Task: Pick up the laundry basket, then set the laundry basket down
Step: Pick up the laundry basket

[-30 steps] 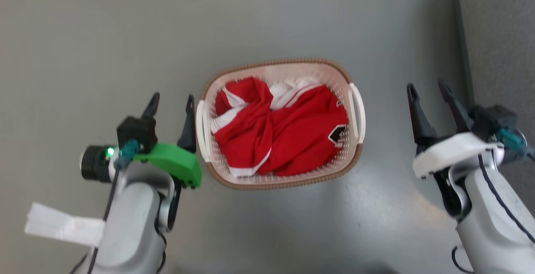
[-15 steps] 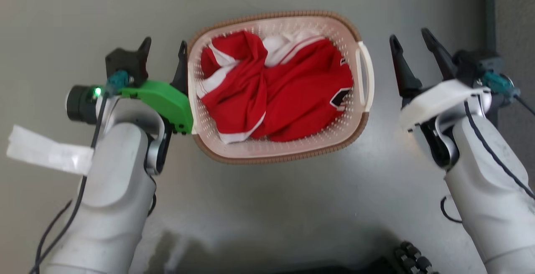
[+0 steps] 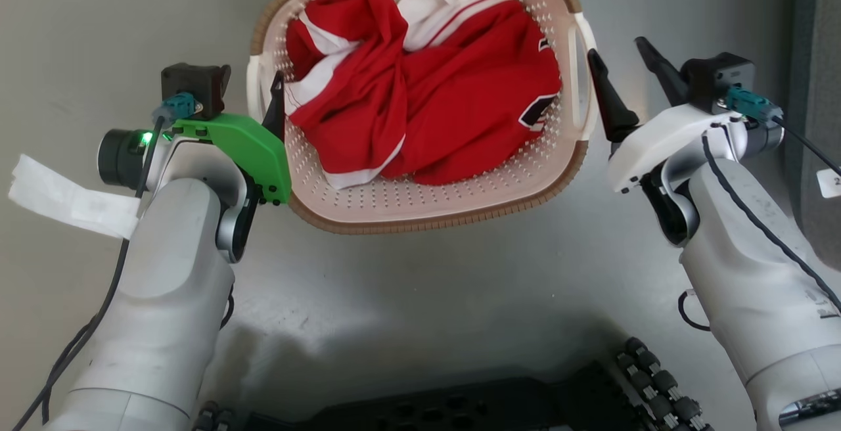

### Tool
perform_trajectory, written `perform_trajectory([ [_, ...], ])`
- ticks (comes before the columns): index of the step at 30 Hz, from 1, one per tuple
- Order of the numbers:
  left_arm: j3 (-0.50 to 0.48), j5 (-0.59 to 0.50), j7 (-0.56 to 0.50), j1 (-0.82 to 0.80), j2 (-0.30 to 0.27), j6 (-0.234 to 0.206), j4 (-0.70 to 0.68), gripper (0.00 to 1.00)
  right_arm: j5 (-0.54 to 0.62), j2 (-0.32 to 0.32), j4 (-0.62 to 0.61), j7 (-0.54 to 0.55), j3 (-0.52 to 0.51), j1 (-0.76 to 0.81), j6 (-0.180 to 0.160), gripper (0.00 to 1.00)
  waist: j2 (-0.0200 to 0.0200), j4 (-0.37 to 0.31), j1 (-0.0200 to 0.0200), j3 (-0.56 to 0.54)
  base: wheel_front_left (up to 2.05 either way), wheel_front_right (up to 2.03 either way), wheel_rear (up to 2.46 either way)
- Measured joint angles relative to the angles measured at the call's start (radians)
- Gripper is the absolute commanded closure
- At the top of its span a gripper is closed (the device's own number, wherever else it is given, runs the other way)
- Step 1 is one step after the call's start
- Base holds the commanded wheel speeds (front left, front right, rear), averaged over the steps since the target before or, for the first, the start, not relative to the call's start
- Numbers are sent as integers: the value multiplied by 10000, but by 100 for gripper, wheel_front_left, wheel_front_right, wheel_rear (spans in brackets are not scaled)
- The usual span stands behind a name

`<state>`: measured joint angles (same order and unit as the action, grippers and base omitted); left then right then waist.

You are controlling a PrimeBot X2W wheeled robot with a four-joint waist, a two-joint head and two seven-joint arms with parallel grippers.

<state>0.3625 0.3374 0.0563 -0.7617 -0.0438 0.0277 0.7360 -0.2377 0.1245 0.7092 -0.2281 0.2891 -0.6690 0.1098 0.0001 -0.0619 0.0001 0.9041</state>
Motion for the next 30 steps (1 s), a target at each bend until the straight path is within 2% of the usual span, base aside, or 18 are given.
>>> perform_trajectory([
  [19,-2,351,-428,-1065,203,418,1973,0,56,-401,2038,48,821,-1058,52,0,0,-76,-1,588,0,0,0],
  [20,-4,389,-433,-1118,209,422,2040,33,31,-430,2109,48,805,-1134,79,0,0,-79,-1,599,0,0,0],
  [21,-2,399,-441,-1185,213,422,2125,75,-19,-462,2190,48,786,-1217,119,0,-1,-82,-1,611,0,0,0],
  [22,4,399,-441,-1249,217,424,2205,100,-42,-479,2245,48,782,-1281,132,64,0,-84,-1,623,0,0,0],
  [23,4,422,-458,-1310,228,428,2270,100,-107,-497,2324,50,755,-1337,132,100,0,-86,-1,633,0,0,0],
  [30,12,779,-464,-1595,384,512,2623,100,-192,-686,2637,23,878,-1538,205,100,0,-65,-1,675,0,0,0],
])
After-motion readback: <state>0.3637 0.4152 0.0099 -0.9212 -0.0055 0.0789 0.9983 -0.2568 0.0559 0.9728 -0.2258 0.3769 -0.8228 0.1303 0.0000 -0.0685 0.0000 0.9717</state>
